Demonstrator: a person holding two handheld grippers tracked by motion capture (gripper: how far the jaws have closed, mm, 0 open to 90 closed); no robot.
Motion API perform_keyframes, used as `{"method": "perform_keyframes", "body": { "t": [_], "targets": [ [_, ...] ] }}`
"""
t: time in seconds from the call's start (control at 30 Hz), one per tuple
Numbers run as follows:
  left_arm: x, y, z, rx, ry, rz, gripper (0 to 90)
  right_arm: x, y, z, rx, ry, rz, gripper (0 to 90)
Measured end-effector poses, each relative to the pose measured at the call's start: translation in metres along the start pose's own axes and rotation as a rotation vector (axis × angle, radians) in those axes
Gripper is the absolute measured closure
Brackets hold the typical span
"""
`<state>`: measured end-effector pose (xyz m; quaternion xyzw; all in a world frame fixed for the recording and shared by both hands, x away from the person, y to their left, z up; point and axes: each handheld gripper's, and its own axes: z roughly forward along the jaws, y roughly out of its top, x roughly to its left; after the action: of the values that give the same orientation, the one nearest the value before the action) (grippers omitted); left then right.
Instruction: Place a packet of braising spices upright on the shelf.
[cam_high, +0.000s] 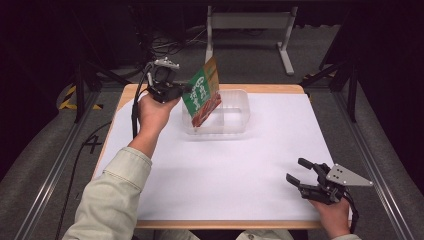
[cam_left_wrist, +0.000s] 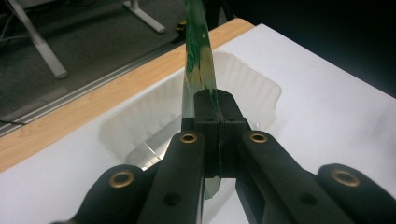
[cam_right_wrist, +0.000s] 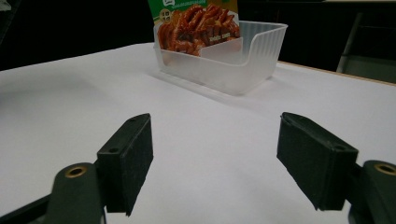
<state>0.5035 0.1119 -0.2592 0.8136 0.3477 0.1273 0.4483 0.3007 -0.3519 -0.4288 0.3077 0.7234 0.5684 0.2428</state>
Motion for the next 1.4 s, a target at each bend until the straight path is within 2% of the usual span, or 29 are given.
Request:
{"method": "perform_keyframes", "body": {
  "t": [0.3,0.67,0.87,1.1,1.2,1.4],
  "targets": [
    [-0.002,0.005,0.014,0.044,-0.009,0.019,89.8,0.000,-0.003,-0.006,0.001,-0.013,0.006,26.5],
    [-0.001,0.006,0.022,0.028,-0.010,0.005,89.6,0.001,-0.004,-0.008,0.007,-0.017,0.010,26.5],
    [0.003,0.006,0.025,0.016,-0.017,-0.022,89.4,0.002,-0.004,-0.008,0.008,-0.014,0.005,26.5],
    [0.005,0.010,0.028,0.017,0.026,-0.011,89.2,0.001,-0.005,-0.007,0.010,-0.012,0.007,26.4],
    [0.008,0.010,0.028,0.013,0.024,-0.034,89.2,0.002,-0.005,-0.007,0.009,-0.011,0.006,26.4],
    [0.008,0.008,0.027,0.015,0.017,-0.031,88.6,0.002,-0.004,-0.007,0.007,-0.010,0.007,26.4]
  ]
}}
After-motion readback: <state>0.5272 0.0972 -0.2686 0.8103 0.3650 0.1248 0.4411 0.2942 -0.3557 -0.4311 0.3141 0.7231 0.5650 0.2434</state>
